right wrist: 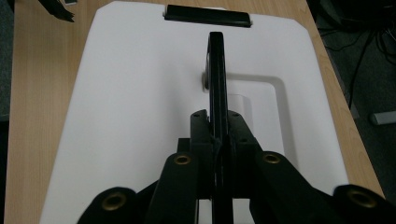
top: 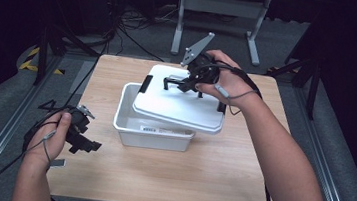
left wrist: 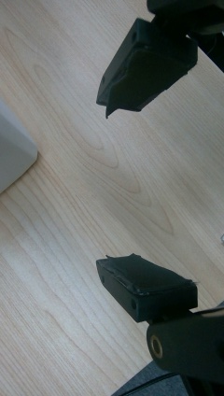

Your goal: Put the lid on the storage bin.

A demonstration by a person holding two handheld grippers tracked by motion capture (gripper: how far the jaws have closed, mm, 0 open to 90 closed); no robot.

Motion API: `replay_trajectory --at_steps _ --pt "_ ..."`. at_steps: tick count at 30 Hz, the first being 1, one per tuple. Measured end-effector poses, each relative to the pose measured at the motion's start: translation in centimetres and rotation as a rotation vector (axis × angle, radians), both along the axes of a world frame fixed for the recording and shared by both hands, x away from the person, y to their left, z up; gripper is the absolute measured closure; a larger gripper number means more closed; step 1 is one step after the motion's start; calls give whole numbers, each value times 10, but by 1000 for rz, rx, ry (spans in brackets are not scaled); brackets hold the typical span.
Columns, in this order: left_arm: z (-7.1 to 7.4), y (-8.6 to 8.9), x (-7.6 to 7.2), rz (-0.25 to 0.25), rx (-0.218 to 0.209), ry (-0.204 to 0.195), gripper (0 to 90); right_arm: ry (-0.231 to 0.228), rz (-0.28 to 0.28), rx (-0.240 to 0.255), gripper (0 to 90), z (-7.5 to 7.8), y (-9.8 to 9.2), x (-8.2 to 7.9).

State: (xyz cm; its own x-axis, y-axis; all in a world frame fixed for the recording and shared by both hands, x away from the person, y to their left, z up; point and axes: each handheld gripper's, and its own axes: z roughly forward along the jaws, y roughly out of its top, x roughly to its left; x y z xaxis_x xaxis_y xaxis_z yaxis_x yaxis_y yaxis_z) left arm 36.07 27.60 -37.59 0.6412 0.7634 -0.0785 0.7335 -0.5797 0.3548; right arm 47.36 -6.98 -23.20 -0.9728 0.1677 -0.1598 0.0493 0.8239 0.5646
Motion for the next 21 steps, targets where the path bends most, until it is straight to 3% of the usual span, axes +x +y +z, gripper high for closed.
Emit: replay_trajectory --at_steps 4,8,14,21 --pt "1 2 1 -1 -8 -2 191 2 21 13 843 0 14 -1" --pt "0 3 2 2 -6 -4 191 9 83 32 843 -7 35 1" --pt "0 4 3 -8 -10 -5 190 18 119 1 843 -22 60 5" --pt "0 8 4 1 -9 -7 190 46 147 -19 842 -37 68 13"
